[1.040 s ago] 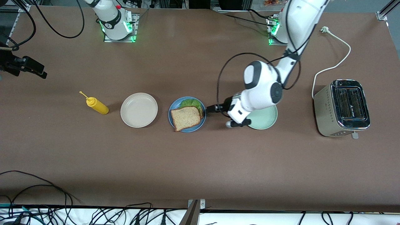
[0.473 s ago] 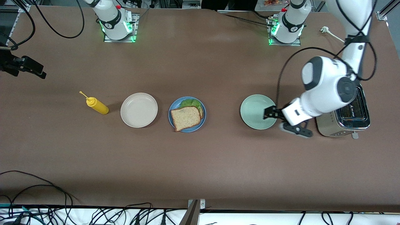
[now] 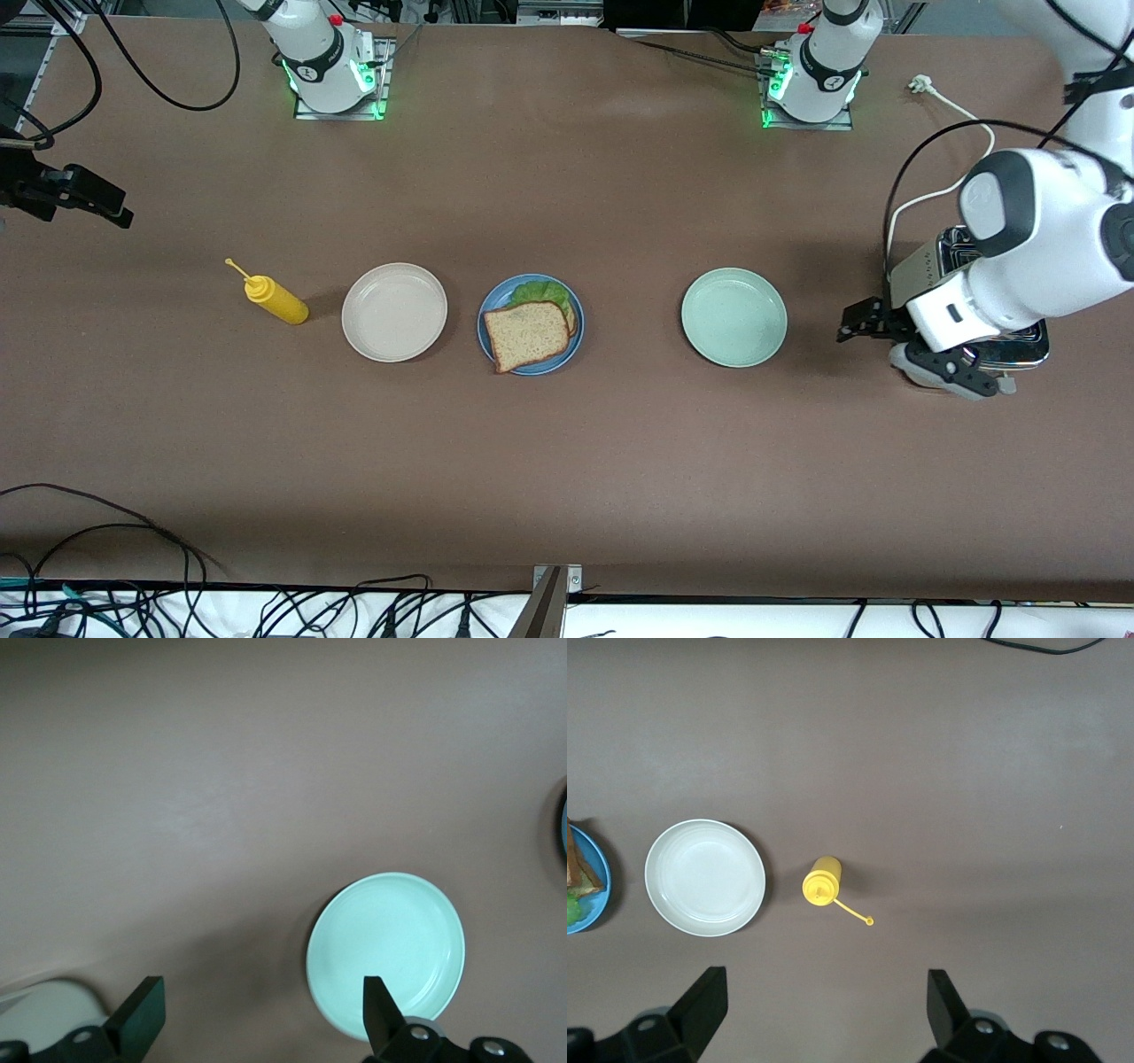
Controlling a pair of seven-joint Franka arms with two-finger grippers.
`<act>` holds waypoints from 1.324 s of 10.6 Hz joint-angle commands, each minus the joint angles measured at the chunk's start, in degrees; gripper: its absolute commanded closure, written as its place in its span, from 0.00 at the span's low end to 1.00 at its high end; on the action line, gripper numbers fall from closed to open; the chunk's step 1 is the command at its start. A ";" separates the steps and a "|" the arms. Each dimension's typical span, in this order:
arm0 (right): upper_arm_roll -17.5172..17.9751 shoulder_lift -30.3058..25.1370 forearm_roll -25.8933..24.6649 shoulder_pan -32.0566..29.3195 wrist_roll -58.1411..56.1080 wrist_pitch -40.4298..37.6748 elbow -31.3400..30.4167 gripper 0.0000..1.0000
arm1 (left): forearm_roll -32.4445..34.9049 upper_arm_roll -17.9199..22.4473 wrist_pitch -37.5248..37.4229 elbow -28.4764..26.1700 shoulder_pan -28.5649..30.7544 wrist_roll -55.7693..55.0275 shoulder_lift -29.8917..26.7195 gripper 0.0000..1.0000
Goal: Make sandwich in blue plate with both arms
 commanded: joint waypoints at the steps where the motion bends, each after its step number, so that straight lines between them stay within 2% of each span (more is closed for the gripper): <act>1: -0.22 1.92 -0.71 0.08 -0.52 -0.61 3.11 0.00 | 10.74 -0.51 -10.91 5.96 1.79 -4.99 -3.37 0.04; 4: -0.22 1.92 -0.71 0.08 -0.70 -0.88 3.20 0.00 | 16.64 -3.48 -23.57 14.39 4.59 -10.01 -4.17 0.04; 6: -0.22 1.57 -0.45 0.08 -0.78 -1.40 3.29 0.00 | 19.89 -6.91 -27.38 16.70 6.44 -13.09 -5.57 0.04; 9: -0.13 1.91 -0.27 0.08 -0.52 -1.32 3.21 0.00 | 20.52 -10.00 -32.12 17.41 7.42 -19.06 -8.47 0.02; 11: -0.05 1.83 -0.18 0.17 -0.52 -1.58 3.12 0.00 | 20.43 -11.93 -37.21 21.08 8.64 -21.79 -9.09 0.00; 14: 0.04 1.39 -0.18 0.17 -0.52 -3.15 3.21 0.00 | 19.56 -12.46 -40.47 24.52 9.35 -23.81 -9.35 0.00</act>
